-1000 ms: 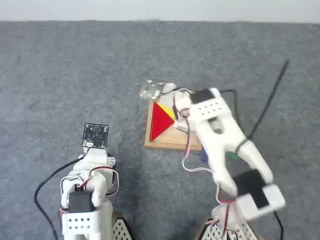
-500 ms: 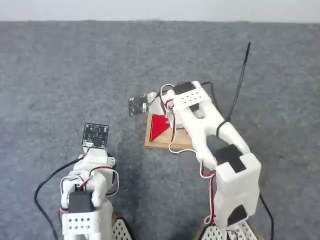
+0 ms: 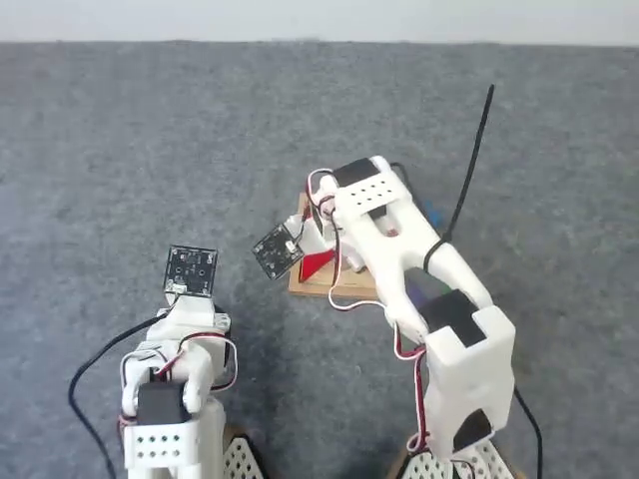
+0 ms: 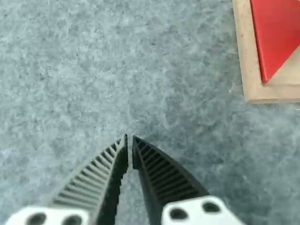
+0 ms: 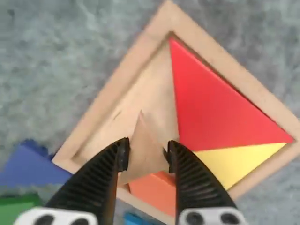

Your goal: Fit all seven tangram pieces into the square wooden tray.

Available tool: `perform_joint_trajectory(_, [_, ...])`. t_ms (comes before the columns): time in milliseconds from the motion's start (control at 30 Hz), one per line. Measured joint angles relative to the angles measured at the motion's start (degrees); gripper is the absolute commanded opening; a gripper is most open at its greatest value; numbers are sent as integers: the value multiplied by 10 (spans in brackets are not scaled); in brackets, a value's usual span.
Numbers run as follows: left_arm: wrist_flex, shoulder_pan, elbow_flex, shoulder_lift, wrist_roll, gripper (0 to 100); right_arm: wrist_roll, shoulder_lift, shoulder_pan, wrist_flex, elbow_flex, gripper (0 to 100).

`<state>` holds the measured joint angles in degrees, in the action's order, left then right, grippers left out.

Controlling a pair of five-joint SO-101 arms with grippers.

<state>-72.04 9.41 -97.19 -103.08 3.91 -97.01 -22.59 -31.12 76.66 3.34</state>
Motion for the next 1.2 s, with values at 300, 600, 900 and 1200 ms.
perform_joint_trajectory(300, [0, 0, 0, 0, 0, 21, 21, 0, -5, 33, 36, 150])
perform_joint_trajectory(600, [0, 0, 0, 0, 0, 21, 88, 0, -4, 6, 57, 99])
perform_joint_trajectory(900, [0, 0, 0, 0, 0, 21, 425, 128, 2, 64, 119, 97])
perform_joint_trajectory(1200, [0, 0, 0, 0, 0, 21, 636, 308, 4, -71, -180, 96])
